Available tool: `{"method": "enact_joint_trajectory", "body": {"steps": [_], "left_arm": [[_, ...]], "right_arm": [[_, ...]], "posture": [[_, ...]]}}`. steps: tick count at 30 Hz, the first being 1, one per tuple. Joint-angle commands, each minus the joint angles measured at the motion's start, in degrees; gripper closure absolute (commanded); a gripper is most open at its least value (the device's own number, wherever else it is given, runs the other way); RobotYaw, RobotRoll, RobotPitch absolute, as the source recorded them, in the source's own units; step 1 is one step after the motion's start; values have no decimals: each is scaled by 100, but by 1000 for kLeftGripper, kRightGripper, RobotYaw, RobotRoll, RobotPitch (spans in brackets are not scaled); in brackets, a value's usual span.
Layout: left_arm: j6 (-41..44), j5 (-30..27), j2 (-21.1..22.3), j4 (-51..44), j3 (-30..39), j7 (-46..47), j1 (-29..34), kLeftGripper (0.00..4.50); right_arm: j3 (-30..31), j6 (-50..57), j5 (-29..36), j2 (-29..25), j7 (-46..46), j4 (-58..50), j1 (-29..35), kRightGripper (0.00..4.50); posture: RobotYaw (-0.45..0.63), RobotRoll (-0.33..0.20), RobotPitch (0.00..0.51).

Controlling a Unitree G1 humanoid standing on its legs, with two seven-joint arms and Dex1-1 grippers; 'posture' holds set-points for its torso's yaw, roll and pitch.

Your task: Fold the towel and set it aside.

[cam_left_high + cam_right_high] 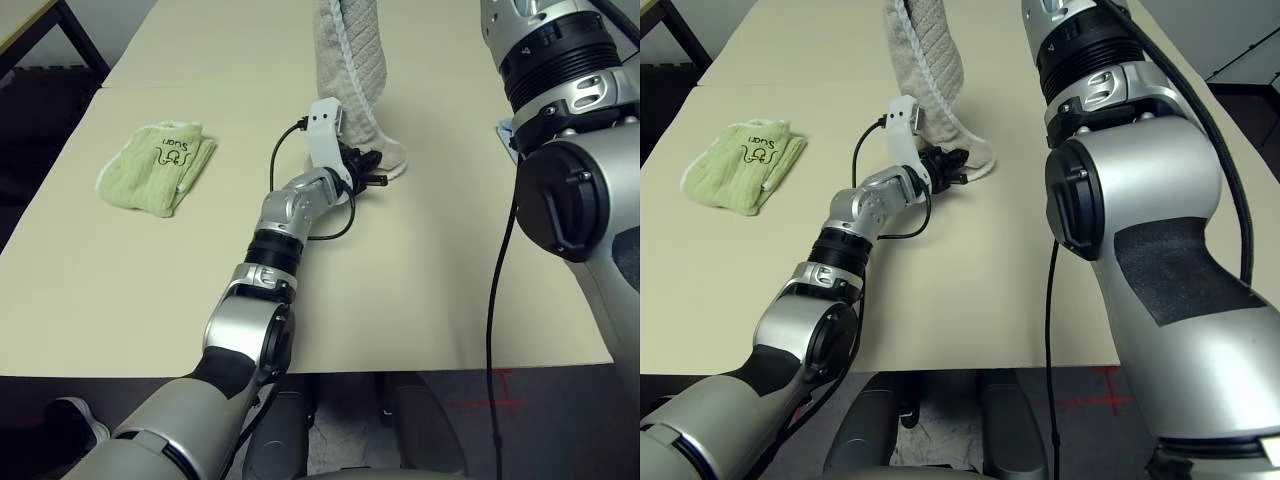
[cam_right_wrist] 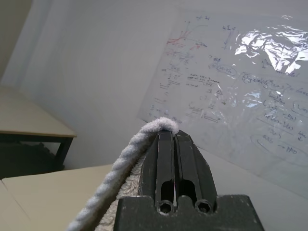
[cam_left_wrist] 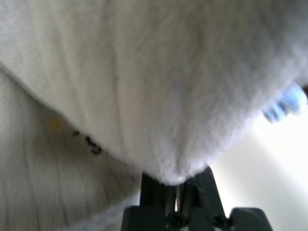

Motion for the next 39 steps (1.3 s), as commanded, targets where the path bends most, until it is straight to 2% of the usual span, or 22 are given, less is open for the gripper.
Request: {"method": "enact_joint_trajectory", "body": {"steps": [1, 4, 6, 8, 9, 11, 15, 21, 24, 28, 32, 39], "left_arm": [[1027, -523, 1016, -1254, -418, -1323, 584, 4454], [1214, -726, 2056, -1688, -686, -2395, 902, 4454], [1190, -718, 2542, -1572, -770, -2862, 900, 4454], [936, -523, 2769, -1254, -821, -3033, 798, 4454], [553, -228, 2808, -883, -841, -2883, 667, 4261], [-19, 160, 2808, -381, -855, -2674, 489, 3778], [-812, 689, 2738, -42, -921, -2367, 440, 2349], [-1528, 1537, 3080, -875, -1190, -1947, 1013, 10], [-1777, 1842, 3186, -1680, -1104, -1580, 1270, 10], [-1720, 1977, 3218, -2534, -975, -1309, 1502, 10], [-1744, 2125, 3268, -2923, -884, -1109, 1530, 10], [-1149, 1702, 3394, -3955, -938, -1612, 1557, 10]], "right_arm": [[42, -57, -106, -175, 15, 38, 39, 4500], [69, -65, -210, -369, 1, 85, 103, 4500], [93, -66, -288, -498, -10, 107, 158, 4500], [107, -66, -341, -589, 3, 105, 210, 4500], [114, -57, -365, -633, 28, 81, 257, 4500], [117, -40, -392, -674, 72, 31, 326, 4500], [122, -9, -375, -660, 165, -79, 427, 4500], [112, -4, -349, -662, 222, -168, 442, 4500], [125, 19, -353, -649, 237, -168, 479, 4500], [145, 47, -356, -600, 241, -139, 565, 4500], [151, 67, -347, -551, 244, -132, 621, 4500], [154, 78, -337, -504, 243, -147, 642, 4500]], "posture": [[68, 0, 196], [72, 0, 195], [72, 0, 195], [70, 0, 193], [67, 0, 192], [63, 0, 190], [65, 0, 190], [80, 0, 185], [86, 0, 186], [98, 0, 189], [105, 0, 190], [118, 0, 187]]}}
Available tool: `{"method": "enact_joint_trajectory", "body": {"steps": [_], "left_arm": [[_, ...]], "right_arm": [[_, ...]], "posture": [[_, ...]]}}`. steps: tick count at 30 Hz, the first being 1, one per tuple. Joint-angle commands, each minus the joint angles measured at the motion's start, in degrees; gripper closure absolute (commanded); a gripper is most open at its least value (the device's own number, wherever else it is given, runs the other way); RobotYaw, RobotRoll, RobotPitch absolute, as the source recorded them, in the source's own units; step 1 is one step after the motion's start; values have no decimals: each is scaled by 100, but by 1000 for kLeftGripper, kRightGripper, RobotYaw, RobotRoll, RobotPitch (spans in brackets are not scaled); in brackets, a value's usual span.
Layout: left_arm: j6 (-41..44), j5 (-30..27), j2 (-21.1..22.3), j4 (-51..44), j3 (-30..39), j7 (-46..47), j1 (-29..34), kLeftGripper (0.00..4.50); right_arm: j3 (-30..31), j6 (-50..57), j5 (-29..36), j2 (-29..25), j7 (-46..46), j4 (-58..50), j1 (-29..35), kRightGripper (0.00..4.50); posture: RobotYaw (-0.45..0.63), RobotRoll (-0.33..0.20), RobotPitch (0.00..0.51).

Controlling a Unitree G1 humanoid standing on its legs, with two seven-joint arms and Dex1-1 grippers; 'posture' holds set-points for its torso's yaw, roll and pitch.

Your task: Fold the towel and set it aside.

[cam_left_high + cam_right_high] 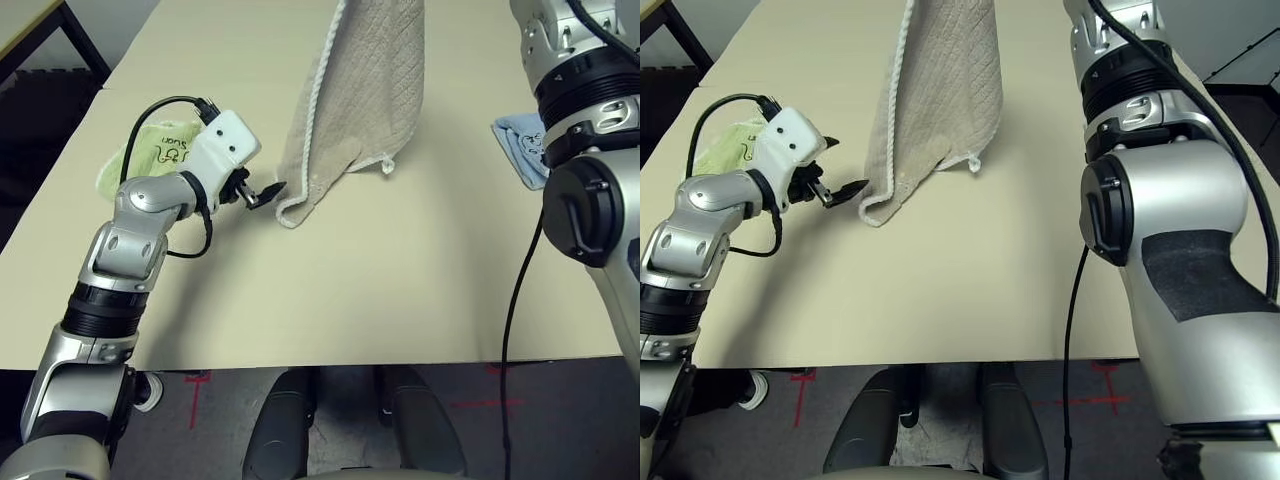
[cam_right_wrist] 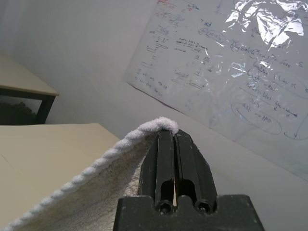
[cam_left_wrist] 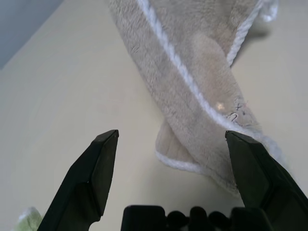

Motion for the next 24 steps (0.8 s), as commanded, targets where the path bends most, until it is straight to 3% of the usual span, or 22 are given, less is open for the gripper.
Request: {"method": "enact_joint_trajectory", "body": {"steps": [1, 10, 24], "left_arm": [[419, -227, 159, -649, -174, -401, 151, 10], [612, 124, 164, -639, -761, -432, 556, 10], [1374, 33, -173, -130, -899, -494, -267, 10]], "right_arm": [[40, 7, 6, 33, 40, -107, 45, 4500], [36, -8, 8, 80, 40, -102, 28, 4500], [45, -10, 1, 89, 69, -127, 60, 4500]], "posture": [[120, 0, 186], [123, 0, 184], [116, 0, 185]]}}
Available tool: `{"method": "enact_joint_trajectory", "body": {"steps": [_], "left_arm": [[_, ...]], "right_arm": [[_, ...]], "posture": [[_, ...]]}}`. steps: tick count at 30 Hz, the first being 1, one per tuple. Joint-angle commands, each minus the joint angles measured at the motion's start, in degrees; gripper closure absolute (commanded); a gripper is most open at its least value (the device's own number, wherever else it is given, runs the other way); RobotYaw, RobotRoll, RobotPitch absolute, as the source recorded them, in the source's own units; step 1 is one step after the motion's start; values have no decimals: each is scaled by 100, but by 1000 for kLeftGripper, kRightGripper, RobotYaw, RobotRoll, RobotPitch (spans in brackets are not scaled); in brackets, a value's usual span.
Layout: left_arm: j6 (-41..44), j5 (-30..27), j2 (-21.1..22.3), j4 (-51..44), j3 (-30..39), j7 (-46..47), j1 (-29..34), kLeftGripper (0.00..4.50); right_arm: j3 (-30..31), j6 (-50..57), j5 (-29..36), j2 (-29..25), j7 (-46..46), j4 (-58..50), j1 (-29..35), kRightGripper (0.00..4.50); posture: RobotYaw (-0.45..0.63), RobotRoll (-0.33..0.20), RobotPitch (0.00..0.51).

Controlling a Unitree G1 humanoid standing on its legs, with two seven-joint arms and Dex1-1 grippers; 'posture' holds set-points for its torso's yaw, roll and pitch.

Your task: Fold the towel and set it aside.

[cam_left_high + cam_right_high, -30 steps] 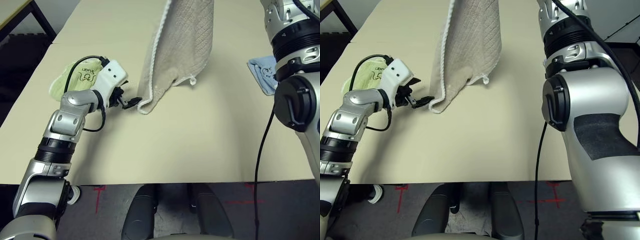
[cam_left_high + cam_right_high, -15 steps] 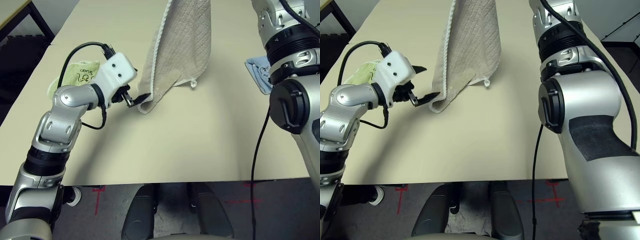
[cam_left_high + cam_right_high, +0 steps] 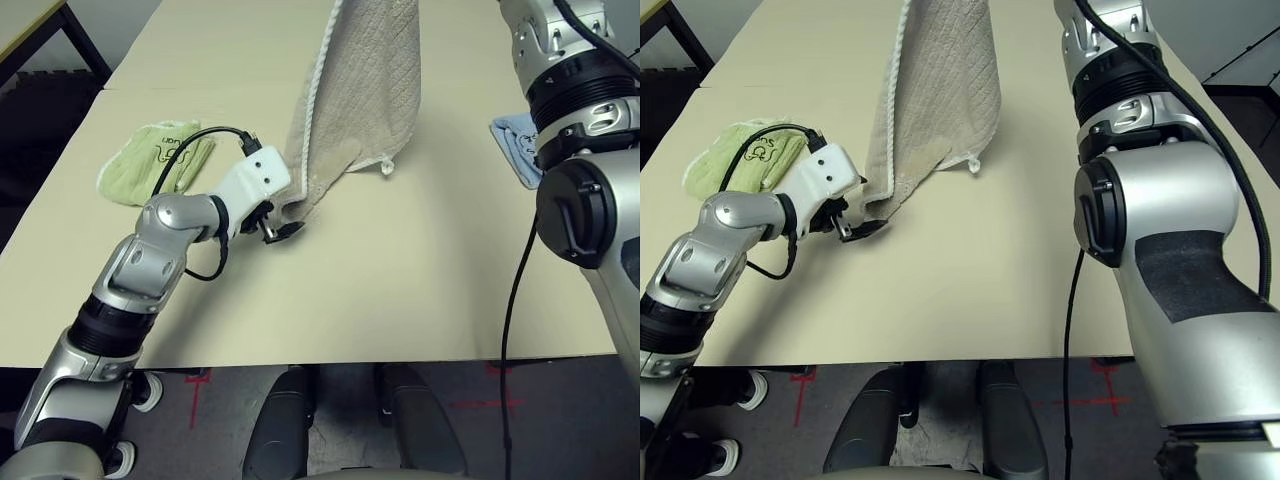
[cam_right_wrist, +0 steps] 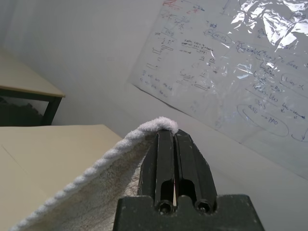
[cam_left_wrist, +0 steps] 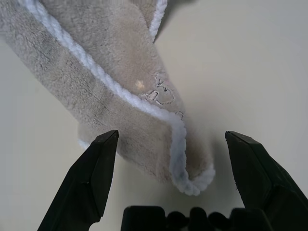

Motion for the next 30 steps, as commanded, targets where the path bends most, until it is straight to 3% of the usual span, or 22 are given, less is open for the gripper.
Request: {"method": "enact_joint_trajectory", "body": {"steps": [1, 4, 6, 9, 17, 27, 30], "left_arm": [[299, -144, -131, 10, -8, -71, -131, 10], [273, -95, -74, 37, -74, -143, -159, 10], [161, 14, 16, 106, -138, -167, -136, 397], [64, 98, 118, 162, -168, -197, -107, 1353], [-140, 219, 284, 291, -272, -317, -34, 4473], [-307, 283, 286, 633, -373, -462, -42, 4473], [-451, 293, 329, 1052, 114, -84, -63, 4473]], "right_arm": [[40, -17, -1, -8, 27, -121, 59, 4500], [39, -26, 2, 1, 30, -121, 55, 4500], [38, -31, 4, 6, 32, -125, 54, 4500], [39, -35, 6, 6, 38, -130, 54, 4500], [36, -46, 8, -1, 49, -130, 41, 4500], [32, -39, -12, -69, 34, -105, 67, 4500], [-14, -51, -17, -268, 9, -58, 302, 4500]], "posture": [[116, 0, 186], [117, 0, 184], [117, 0, 184], [117, 0, 184], [111, 0, 184], [99, 0, 182], [83, 0, 184]]}}
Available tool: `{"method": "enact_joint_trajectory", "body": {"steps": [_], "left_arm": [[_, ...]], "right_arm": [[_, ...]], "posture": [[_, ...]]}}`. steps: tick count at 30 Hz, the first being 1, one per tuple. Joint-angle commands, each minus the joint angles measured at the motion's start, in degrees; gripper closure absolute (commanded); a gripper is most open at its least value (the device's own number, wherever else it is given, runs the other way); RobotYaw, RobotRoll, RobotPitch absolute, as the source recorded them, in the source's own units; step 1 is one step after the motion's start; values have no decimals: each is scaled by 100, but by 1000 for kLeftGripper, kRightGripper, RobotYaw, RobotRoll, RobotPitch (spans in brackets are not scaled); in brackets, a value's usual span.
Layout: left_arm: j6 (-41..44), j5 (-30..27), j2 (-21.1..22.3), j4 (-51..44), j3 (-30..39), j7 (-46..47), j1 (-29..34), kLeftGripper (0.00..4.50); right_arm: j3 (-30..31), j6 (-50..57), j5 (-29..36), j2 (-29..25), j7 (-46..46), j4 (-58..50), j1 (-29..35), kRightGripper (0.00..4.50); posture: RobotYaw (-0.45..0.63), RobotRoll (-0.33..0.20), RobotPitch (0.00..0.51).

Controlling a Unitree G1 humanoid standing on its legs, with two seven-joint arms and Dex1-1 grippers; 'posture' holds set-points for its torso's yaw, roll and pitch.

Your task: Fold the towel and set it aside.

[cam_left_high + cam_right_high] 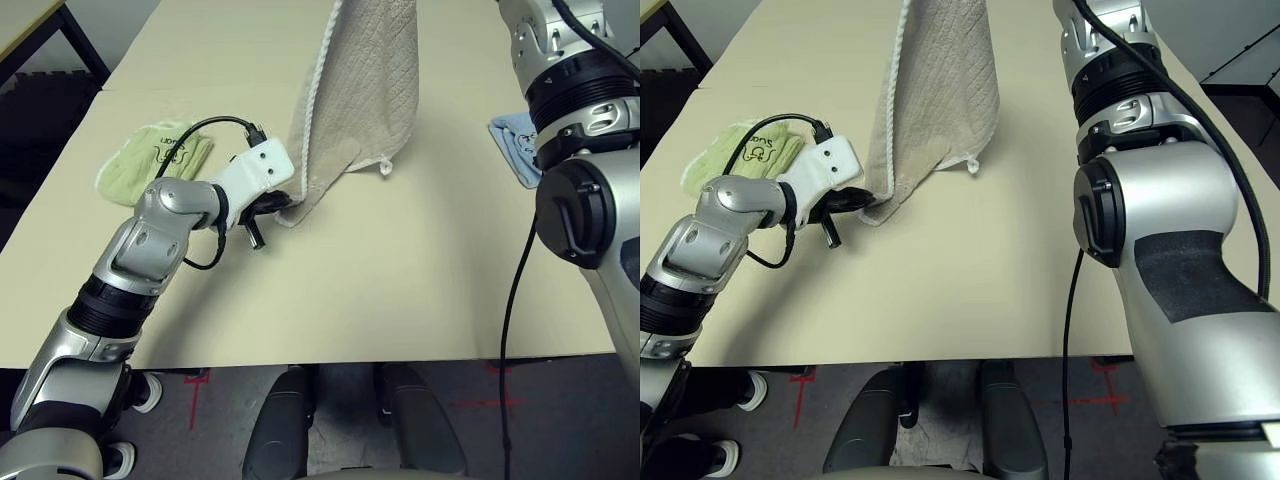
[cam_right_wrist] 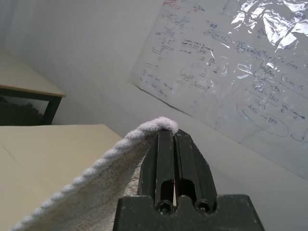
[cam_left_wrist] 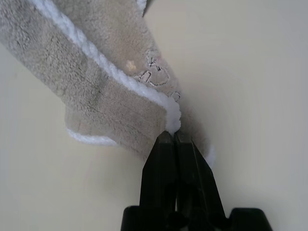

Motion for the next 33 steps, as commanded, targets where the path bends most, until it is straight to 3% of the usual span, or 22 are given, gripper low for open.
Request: {"method": "enact_joint_trajectory", "body": {"steps": [1, 7, 12, 17, 19, 23, 26, 33], "left_arm": [[-120, 44, 95, 466, 642, 469, 41, 4473], [-435, 75, 241, 900, 1802, 1495, -115, 4473], [-411, -265, 212, 1250, 2381, 1683, -478, 4473], [-208, -784, -225, 1597, 2949, 2041, -1040, 4473], [-78, -1077, -397, 1773, 3191, 2104, -1239, 4473], [312, -1515, -393, 2150, 3439, 2013, -1546, 4473], [407, -1579, -218, 2379, 3296, 1797, -1639, 4473], [-265, -1201, -141, 3107, 3106, 2239, -1802, 4473]], "right_arm": [[-40, -51, -12, -327, -15, -46, 410, 4500], [-383, -163, 429, -830, 525, -289, 1386, 4500], [-880, 13, 1283, -1178, 1957, -631, 2433, 4500], [-1264, 1789, 2248, -1538, 3390, -1122, 3256, 4500], [-1441, 3020, 2689, -1794, 3771, -1338, 3484, 4500], [-2065, 4008, 3245, -2107, 3247, -1277, 3375, 4500], [-1979, 3974, 3110, -2132, 3052, -1348, 3391, 4500], [-1613, 2737, 2426, -1778, 2183, -810, 3175, 4500]], "posture": [[78, 0, 186], [47, 0, 202], [23, 0, 211], [6, 0, 227], [-6, 0, 242], [-28, 0, 273], [-31, 0, 296], [-18, 0, 335]]}}
